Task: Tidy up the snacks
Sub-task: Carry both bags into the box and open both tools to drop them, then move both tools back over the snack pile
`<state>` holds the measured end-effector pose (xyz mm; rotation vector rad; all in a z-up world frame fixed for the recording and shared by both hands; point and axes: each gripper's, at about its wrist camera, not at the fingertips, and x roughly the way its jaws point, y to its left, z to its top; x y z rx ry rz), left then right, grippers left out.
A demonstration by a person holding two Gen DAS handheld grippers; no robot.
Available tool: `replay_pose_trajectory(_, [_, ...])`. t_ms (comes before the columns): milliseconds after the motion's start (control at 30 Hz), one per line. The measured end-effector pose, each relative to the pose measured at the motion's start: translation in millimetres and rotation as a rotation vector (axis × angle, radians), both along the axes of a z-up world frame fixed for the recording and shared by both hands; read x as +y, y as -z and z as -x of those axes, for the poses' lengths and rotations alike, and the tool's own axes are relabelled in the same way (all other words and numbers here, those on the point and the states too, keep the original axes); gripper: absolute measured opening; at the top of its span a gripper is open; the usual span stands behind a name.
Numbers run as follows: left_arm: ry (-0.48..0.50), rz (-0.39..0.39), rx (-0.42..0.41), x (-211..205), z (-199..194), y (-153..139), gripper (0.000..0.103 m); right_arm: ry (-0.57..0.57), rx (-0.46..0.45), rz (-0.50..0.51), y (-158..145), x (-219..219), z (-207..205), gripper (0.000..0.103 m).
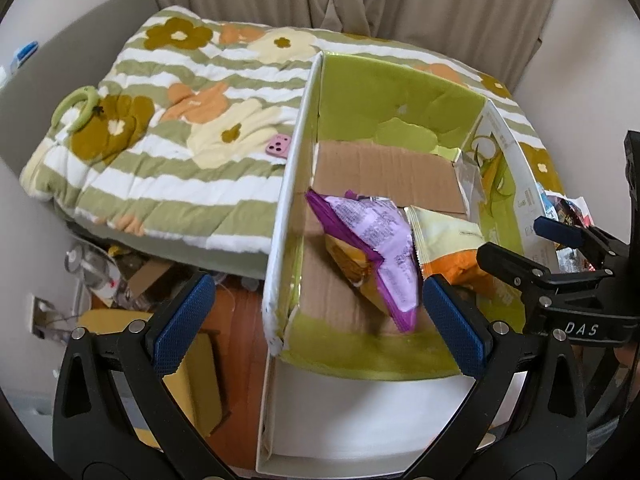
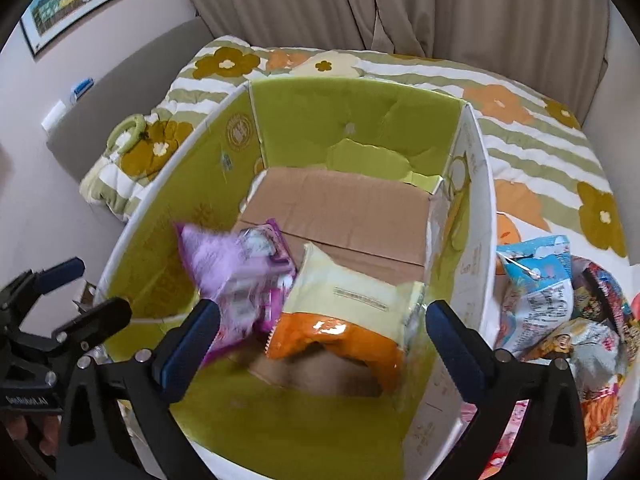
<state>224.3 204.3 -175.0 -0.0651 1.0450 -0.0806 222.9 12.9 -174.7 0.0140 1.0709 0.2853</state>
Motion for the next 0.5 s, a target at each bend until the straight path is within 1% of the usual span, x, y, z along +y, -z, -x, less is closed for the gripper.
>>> replay_pose_trajectory(100, [-0.005, -0.001, -0.017, -1, 5, -5, 0.102, -0.004, -0.012, 0.023, -5, -1, 6, 0.102])
replay_pose_trajectory(233, [-0.019, -0.02, -0.051, -2, 11, -19, 0.102, 0.013, -0.029, -0.007, -19, -7, 12, 0.102])
replay_pose_trajectory(333, [-0.023, -0.023, -0.077, -1, 17, -30, 0.102, 0.024, -0.046, -0.008, -31, -9, 17, 0.102])
replay_pose_trajectory(500, [-0.004, -0.045, -0.146, -7, 34, -53, 0.102, 0.055, -0.088, -0.033, -54, -13, 32, 0.102])
